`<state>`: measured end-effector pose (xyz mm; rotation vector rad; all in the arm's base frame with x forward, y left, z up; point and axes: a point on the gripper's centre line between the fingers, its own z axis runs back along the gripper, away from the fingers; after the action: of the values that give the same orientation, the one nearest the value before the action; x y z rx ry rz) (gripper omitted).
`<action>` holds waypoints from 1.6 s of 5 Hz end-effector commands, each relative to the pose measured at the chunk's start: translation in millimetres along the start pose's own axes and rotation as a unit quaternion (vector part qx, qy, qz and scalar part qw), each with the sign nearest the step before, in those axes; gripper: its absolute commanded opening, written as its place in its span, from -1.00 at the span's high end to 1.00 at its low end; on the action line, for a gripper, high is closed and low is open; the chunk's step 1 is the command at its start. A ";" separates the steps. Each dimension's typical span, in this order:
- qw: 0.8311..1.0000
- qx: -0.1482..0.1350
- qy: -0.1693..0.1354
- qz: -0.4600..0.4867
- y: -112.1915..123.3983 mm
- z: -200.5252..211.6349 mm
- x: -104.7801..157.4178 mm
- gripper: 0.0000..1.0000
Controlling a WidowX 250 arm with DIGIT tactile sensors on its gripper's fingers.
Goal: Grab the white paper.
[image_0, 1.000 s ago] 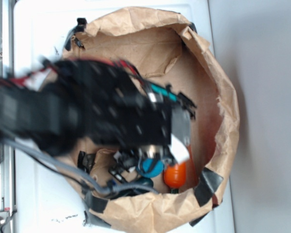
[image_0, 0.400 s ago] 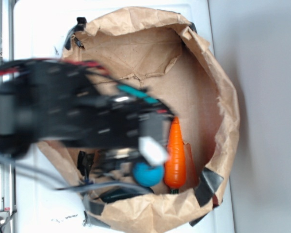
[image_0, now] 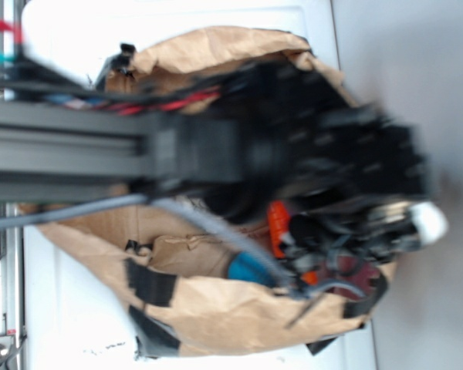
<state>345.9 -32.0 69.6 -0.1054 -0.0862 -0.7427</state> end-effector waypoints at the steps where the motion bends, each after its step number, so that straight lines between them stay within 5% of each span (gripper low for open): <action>1: 0.995 -0.035 -0.087 0.034 13.3 98.7 8.8 -1.00; 4: 0.995 -0.035 -0.087 0.034 13.3 98.7 8.8 -1.00; 5: 0.998 -0.032 -0.043 0.015 9.5 89.0 -22.9 -1.00; 7: 0.999 -0.012 -0.029 -0.042 9.0 79.5 -80.4 -1.00; 8: 0.998 0.005 0.005 -0.055 3.1 63.6 -98.2 -1.00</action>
<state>270.3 40.3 102.9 -0.1278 -0.0364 -0.8489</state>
